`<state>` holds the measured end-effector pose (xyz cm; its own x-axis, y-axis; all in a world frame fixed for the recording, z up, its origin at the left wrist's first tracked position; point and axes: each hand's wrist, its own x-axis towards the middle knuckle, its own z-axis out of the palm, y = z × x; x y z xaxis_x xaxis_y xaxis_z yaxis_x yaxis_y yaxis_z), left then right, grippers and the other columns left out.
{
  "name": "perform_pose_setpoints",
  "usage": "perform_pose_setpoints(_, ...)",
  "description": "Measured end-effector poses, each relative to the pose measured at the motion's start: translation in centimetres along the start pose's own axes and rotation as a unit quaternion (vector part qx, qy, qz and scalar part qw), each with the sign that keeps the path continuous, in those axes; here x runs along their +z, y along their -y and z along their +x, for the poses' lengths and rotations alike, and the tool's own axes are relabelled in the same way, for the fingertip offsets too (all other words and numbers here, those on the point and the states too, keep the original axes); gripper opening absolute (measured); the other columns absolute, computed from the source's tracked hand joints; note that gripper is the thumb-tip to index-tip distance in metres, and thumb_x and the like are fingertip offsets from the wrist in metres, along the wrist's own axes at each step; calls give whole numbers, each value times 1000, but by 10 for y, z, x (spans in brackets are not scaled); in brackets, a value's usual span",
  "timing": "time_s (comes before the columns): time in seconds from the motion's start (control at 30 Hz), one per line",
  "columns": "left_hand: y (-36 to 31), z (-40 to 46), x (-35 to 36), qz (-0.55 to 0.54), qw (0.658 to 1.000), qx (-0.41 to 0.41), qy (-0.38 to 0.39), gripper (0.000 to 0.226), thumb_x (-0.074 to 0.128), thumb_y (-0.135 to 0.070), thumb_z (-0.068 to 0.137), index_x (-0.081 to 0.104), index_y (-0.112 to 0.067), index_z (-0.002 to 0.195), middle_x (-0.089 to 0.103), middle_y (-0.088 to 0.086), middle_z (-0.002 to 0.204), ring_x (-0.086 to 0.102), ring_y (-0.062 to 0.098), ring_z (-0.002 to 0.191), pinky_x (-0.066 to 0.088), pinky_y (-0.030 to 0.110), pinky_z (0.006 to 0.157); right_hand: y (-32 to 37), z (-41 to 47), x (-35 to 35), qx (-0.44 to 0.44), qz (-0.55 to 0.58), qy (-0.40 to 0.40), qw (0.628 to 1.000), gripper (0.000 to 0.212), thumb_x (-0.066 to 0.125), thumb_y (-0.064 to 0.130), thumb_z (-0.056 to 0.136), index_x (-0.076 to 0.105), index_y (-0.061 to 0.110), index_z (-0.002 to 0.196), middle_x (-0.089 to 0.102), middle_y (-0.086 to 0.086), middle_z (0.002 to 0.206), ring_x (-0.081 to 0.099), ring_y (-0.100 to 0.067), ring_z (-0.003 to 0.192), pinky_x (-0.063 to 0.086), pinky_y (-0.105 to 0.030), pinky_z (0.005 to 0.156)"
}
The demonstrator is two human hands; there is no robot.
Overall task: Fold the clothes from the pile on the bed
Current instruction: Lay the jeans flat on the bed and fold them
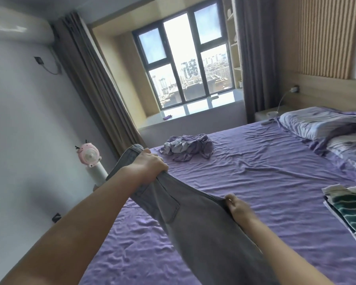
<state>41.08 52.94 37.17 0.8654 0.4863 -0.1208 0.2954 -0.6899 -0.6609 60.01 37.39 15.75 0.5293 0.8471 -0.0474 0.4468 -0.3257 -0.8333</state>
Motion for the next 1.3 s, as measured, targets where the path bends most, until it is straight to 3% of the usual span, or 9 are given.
perform_pose_setpoints(0.17, 12, 16, 9, -18, 1000, -1, -15, 29, 54, -13, 79, 58, -34, 98, 57, -13, 98, 51, 14, 104, 24, 32, 79, 6, 10, 25, 75, 197, -12, 977, 4, 46, 9, 95, 48, 10, 98, 55, -10, 95, 48, -20, 88, 35, -29, 73)
perform_pose_setpoints(0.43, 37, 36, 29, -36, 999, -35, 3, 22, 53, -16, 79, 53, -36, 89, 57, -12, 98, 54, 14, 105, 26, 34, 81, 31, -16, 3, 127, 269, -73, 952, 59, 73, 4, 71, 38, 27, 114, 62, -8, 90, 61, -22, 79, 47, -27, 65)
perform_pose_setpoints(0.57, 52, 47, 21, -30, 998, -41, -35, 25, 50, -19, 82, 57, -36, 99, 59, -12, 105, 54, 15, 108, 30, 36, 86, 56, -17, -30, 36, 140, -165, 976, 44, 71, 3, 76, 51, 14, 114, 59, -7, 93, 57, -12, 72, 41, -9, 59)
perform_pose_setpoints(0.7, 66, 53, -1, -28, 991, -51, -118, 24, 49, -17, 83, 56, -36, 95, 57, -14, 97, 54, 13, 104, 29, 35, 84, 82, 0, -64, -80, -42, -190, 978, 37, 59, -3, 84, 59, 3, 120, 51, -16, 124, 56, -25, 108, 40, -22, 95)
perform_pose_setpoints(0.8, 79, 54, -15, -22, 985, -57, -160, 24, 48, -12, 81, 53, -35, 87, 51, -15, 88, 52, 13, 102, 29, 35, 84, 97, 9, -82, -91, -98, -127, 983, 31, 65, 4, 81, 65, 5, 112, 65, -10, 112, 58, -18, 102, 36, -9, 79)
perform_pose_setpoints(0.97, 98, 54, -22, -21, 985, -45, -163, 22, 50, -15, 81, 51, -35, 91, 58, -15, 96, 50, 13, 105, 29, 35, 87, 105, 27, -99, -109, -95, -163, 976, 18, 66, 11, 83, 68, 12, 101, 69, -5, 100, 57, -20, 98, 43, -31, 89)
perform_pose_setpoints(1.07, 107, 52, -24, -77, 987, 17, -142, 24, 54, -20, 81, 53, -35, 100, 58, -13, 96, 52, 13, 99, 34, 34, 89, 98, 35, -101, -96, 31, -154, 983, 15, 60, 3, 87, 59, 13, 98, 63, -7, 99, 57, -22, 97, 41, -29, 84)
perform_pose_setpoints(1.2, 98, 48, -32, -153, 982, 70, -92, 38, 62, -32, 80, 50, -40, 115, 62, -10, 102, 53, 14, 88, 42, 30, 71, 77, 46, -95, -64, 98, -200, 973, 16, 57, 5, 90, 58, 4, 106, 64, -12, 101, 60, -27, 100, 41, -31, 83)
perform_pose_setpoints(1.3, 78, 43, -33, -219, 967, 73, -104, 48, 66, -61, 73, 54, -43, 116, 64, -14, 103, 52, 9, 86, 31, 21, 57, 62, 45, -84, -57, 68, -256, 963, 15, 54, 12, 93, 58, 6, 106, 64, -8, 95, 60, -26, 97, 38, -29, 74)
